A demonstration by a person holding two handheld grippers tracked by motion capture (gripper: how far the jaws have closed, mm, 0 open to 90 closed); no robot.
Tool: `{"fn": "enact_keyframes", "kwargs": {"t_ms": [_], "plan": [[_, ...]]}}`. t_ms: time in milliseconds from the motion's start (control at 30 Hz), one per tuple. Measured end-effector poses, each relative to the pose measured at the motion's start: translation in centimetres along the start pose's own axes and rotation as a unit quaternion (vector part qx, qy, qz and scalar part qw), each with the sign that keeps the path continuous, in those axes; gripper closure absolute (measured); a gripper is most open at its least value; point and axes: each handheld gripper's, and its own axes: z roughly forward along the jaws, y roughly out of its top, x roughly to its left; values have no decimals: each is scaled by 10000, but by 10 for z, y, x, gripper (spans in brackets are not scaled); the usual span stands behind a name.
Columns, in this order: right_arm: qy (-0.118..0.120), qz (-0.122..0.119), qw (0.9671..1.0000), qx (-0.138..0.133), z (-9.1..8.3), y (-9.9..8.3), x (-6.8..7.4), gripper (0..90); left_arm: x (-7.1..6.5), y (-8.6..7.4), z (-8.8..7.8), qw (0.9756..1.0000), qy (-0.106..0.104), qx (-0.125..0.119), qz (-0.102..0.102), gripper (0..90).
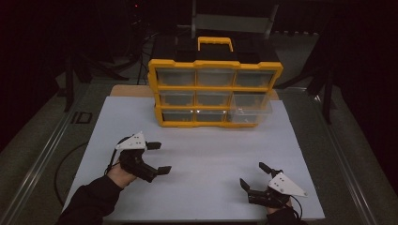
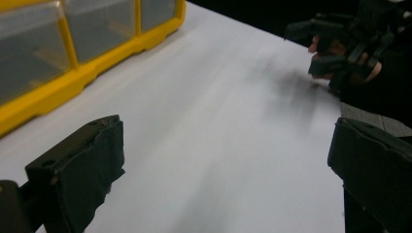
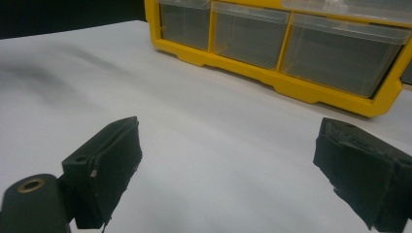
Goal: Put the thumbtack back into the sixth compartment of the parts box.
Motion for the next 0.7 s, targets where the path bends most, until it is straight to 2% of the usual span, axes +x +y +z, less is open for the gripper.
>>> {"fn": "enact_keyframes", "kwargs": {"t_ms": [367, 433, 533, 567, 700], "plan": [[-13, -27, 10000, 25, 0, -1, 0, 97, 2, -43, -22, 9996, 280, -37, -97, 6], [-21, -29, 10000, 26, 0, -1, 0, 97, 2, -51, -26, 9991, 386, -52, -141, 6], [-25, -30, 10000, 34, 0, -1, 0, 97, 4, -59, -31, 9987, 438, -106, -237, 7], [-25, -36, 10000, 46, 1, -1, -1, 97, 6, -69, -35, 9980, 507, -163, -350, 7], [-26, -47, 10000, 57, 1, -2, -1, 97, 9, -79, -38, 9968, 599, -265, -450, 7]]}}
